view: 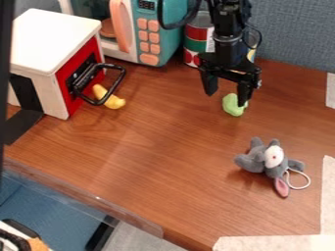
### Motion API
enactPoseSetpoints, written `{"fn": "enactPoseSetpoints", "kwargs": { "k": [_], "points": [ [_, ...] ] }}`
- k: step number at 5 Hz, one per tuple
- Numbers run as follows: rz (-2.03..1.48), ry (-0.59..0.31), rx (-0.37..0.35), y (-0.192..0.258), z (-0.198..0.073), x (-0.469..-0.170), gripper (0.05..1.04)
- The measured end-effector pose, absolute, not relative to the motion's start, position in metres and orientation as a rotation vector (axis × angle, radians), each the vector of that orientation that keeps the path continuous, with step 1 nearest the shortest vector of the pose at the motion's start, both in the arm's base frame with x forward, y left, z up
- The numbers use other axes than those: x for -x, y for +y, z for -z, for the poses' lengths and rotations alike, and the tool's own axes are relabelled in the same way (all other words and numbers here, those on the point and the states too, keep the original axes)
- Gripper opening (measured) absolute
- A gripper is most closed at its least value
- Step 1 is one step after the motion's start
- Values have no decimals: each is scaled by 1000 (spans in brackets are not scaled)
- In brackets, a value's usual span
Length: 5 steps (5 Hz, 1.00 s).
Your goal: Move the broccoli to the middle of the table
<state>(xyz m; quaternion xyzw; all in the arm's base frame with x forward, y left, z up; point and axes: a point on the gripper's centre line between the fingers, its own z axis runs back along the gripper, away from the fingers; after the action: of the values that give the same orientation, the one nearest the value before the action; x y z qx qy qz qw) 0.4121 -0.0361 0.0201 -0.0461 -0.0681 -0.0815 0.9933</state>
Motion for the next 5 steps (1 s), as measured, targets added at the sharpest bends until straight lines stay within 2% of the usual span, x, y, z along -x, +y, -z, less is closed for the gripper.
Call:
{"fn": "enactPoseSetpoints", "kwargs": {
  "k": [1, 2, 3, 4, 5],
  "points": [
    [139, -151, 120, -42, -9, -420, 1000],
    [144, -166, 86, -49, 0, -427, 947],
    [139, -173, 46, -46, 7, -430, 690],
    [148, -170, 47, -44, 1, -413, 671],
    [142, -244, 59, -38, -41, -400, 671]
  ]
}}
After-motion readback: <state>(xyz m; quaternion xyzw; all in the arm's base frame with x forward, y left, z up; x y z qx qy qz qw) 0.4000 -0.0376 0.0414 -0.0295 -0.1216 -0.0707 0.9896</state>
